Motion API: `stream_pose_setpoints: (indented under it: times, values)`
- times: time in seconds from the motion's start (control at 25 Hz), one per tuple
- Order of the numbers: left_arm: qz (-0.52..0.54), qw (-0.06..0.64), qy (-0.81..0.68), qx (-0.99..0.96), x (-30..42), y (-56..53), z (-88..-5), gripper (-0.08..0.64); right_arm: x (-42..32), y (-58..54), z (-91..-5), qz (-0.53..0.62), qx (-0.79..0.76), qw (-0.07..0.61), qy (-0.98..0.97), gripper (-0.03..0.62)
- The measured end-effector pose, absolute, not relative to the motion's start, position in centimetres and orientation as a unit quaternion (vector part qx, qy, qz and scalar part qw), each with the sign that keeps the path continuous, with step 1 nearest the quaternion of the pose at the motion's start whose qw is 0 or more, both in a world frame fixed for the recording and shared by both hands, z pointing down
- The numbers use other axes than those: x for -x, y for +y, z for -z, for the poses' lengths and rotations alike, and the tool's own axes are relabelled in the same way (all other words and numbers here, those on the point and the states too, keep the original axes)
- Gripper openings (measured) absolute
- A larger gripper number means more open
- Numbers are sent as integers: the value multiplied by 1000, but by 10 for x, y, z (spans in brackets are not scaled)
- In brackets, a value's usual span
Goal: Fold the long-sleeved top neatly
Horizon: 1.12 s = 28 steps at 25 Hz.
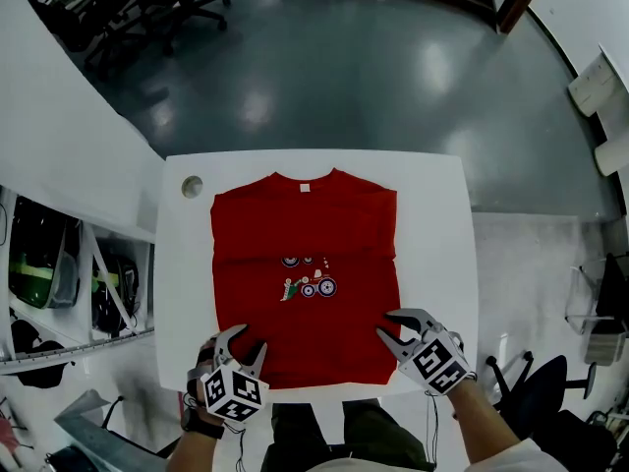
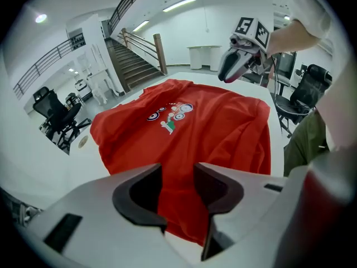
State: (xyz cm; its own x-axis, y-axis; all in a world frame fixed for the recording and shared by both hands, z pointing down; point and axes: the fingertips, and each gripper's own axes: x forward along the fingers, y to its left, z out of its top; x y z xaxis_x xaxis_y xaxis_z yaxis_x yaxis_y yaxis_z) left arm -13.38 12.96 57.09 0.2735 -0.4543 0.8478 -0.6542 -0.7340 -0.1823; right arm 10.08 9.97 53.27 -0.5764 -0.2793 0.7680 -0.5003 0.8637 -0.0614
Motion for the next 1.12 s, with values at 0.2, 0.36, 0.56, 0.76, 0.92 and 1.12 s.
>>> stream_pose_setpoints:
  times: [0.2, 0.36, 0.56, 0.76, 0.92, 1.12]
  values:
    - [-492, 106, -350, -790, 146, 150, -568, 183, -103, 123, -541, -146, -213, 410, -875, 97]
    - [-490, 114, -355, -788, 157, 166, -565, 183, -107, 140, -545, -155, -208, 415, -872, 97]
    - [-479, 129, -355, -792, 162, 186, -561, 183, -111, 161, -546, -162, -205, 418, -870, 97]
    - [-472, 139, -352, -796, 161, 203, -560, 183, -113, 186, -549, -180, -193, 423, -867, 97]
    - [-469, 145, -345, -800, 159, 213, -561, 183, -116, 199, -552, -189, -191, 423, -865, 97]
    - [-462, 147, -330, -810, 157, 223, -560, 183, -117, 215, -553, -196, -177, 428, -864, 103]
